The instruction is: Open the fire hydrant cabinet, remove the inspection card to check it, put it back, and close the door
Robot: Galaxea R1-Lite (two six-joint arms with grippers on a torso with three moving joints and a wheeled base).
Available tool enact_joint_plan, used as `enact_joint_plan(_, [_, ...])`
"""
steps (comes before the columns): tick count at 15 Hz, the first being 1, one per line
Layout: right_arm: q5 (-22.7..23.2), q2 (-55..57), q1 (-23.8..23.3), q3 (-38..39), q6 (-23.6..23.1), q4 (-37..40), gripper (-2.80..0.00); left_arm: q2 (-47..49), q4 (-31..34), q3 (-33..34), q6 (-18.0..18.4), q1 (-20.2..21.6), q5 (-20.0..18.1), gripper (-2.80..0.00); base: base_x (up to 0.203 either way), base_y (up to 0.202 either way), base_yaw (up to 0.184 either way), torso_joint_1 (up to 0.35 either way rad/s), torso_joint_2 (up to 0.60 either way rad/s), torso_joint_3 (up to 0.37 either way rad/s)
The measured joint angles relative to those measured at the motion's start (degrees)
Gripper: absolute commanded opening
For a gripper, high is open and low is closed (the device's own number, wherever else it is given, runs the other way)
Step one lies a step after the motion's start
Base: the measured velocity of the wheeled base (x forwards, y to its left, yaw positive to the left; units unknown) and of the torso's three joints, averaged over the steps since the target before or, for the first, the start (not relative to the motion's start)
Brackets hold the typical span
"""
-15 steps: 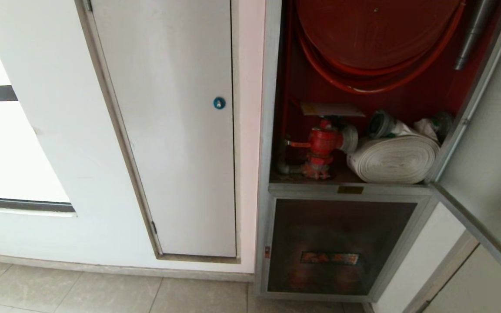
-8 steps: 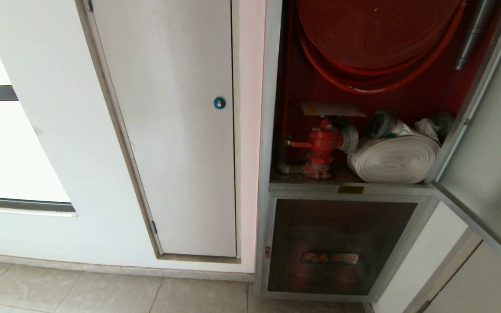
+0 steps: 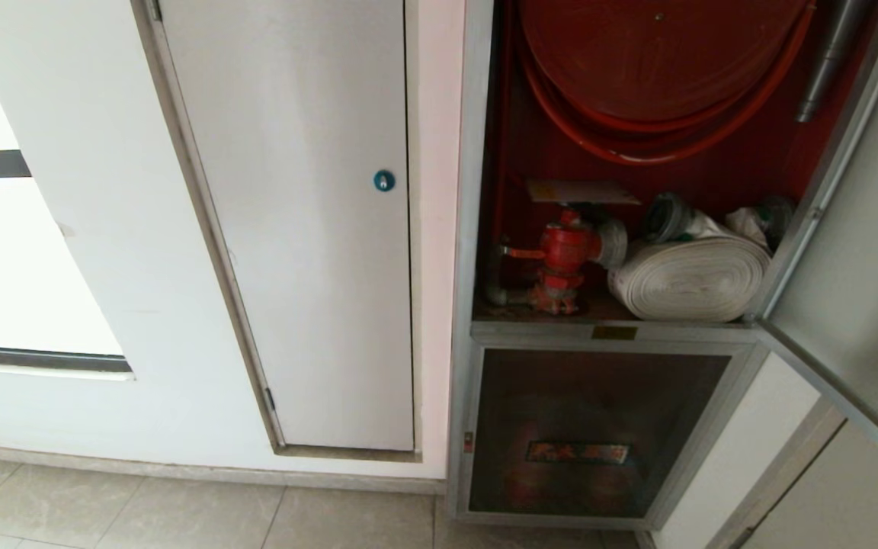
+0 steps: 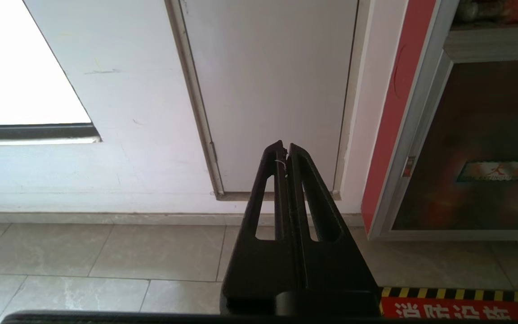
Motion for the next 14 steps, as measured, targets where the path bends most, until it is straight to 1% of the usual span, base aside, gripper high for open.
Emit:
enact_joint_plan(3, [10.2, -2.3, 4.4, 0.7, 0.0, -0.7, -2.8, 0.0, -0.1, 0.0, -0.1, 0.0, 0.0, -2.8, 0.0, 0.0, 0.0, 0.0, 0.0, 0.0])
enact_joint_plan(6, [23.9, -5.6, 10.7, 3.1, -0.4, -0.7, -2.8, 0.0, -0.1, 0.0, -1.7, 0.0, 0.4, -2.8, 0.0, 0.0, 0.0, 0.0, 0.0, 0.0])
enact_joint_plan(8, [31.6, -7.3, 13.7, 4.8, -0.1, -0.7, -2.8, 0.0, -0.1, 0.0, -2.4, 0.0, 0.5, -2.8, 0.0, 0.0, 0.0, 0.0, 0.0, 0.0])
enact_joint_plan(11, [43.2, -11.6, 17.0, 8.9, 2.3, -0.6, -2.8, 0.0, -0.1, 0.0, -2.5, 0.0, 0.5, -2.8, 0.0, 0.0, 0.0, 0.0, 0.0, 0.0])
enact_joint_plan(13, [51.2, -16.3, 18.0, 13.7, 4.1, -0.1, -2.8, 0.0, -0.1, 0.0, -2.5, 0.0, 0.5, -2.8, 0.0, 0.0, 0.0, 0.0, 0.0, 0.0])
enact_joint_plan(14, [56.0, -19.5, 18.3, 16.5, 4.6, 0.7, -2.8, 0.0, -0.1, 0.0, -2.5, 0.0, 0.5, -2.8, 0.0, 0.0, 0.0, 0.0, 0.0, 0.0])
